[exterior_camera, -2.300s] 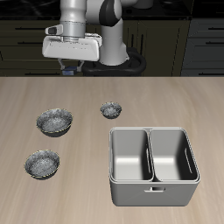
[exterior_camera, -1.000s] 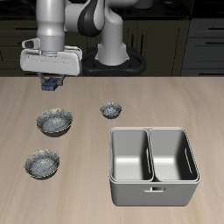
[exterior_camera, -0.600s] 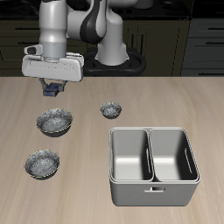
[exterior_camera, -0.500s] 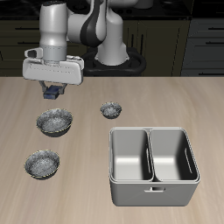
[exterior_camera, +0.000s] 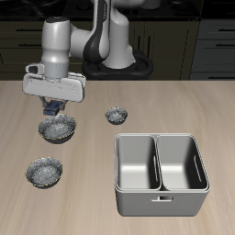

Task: Place the cream cheese in the largest bowl

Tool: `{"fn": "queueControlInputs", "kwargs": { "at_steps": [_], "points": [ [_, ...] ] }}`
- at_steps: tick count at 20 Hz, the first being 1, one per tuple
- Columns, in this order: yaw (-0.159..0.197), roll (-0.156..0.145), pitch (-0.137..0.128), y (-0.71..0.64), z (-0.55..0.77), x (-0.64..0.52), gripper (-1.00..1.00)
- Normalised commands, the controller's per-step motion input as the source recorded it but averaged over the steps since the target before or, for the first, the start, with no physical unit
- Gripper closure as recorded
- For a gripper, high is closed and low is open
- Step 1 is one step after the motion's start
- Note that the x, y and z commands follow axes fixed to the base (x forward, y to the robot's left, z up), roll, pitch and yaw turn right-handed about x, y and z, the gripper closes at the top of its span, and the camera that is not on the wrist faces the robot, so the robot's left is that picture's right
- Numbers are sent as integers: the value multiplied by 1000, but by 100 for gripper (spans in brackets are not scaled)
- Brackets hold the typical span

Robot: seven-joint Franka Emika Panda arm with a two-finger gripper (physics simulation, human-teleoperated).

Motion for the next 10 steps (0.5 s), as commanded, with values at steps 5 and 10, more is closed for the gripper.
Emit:
{"fn": "queueControlInputs", "kwargs": {
  "at_steps": [5,10],
  "points": [
    [14,-3,36,104,-312,81,100],
    [-25,-33,64,-51,-261,97,-100]
  ]
}}
